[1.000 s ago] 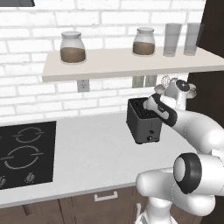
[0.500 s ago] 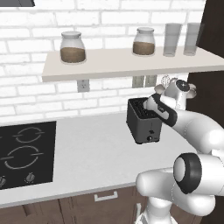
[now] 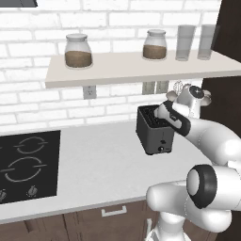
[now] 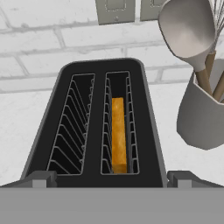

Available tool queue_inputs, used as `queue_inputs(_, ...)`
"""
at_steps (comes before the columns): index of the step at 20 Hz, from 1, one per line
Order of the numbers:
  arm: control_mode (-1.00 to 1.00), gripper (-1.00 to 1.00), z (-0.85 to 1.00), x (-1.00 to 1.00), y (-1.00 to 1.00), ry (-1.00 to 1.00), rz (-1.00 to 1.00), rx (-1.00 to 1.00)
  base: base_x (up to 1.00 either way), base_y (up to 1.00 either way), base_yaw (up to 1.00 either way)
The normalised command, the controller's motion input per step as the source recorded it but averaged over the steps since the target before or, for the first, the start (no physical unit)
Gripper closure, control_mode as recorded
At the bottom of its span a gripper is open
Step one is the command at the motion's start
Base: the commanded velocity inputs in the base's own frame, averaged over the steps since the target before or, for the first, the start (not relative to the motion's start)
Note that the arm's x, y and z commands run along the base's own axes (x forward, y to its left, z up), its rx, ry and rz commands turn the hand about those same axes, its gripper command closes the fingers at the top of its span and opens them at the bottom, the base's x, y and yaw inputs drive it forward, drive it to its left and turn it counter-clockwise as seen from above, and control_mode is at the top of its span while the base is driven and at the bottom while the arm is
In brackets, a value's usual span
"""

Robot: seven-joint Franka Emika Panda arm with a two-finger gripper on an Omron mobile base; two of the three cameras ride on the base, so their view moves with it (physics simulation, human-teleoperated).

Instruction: Start the toaster. Once the lever pops up, take the bread to the plate on the dining counter.

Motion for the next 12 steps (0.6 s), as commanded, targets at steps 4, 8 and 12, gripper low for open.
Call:
queue_inputs(4,-1.0,-1.0,0.0,0.0,0.0,0.0,0.0,0.0,0.0,0.0,0.0)
queue_inputs(8,-1.0,-1.0,0.0,0.0,0.0,0.0,0.0,0.0,0.0,0.0,0.0)
queue_inputs(12,-1.0,-1.0,0.0,0.0,0.0,0.0,0.0,0.0,0.0,0.0,0.0)
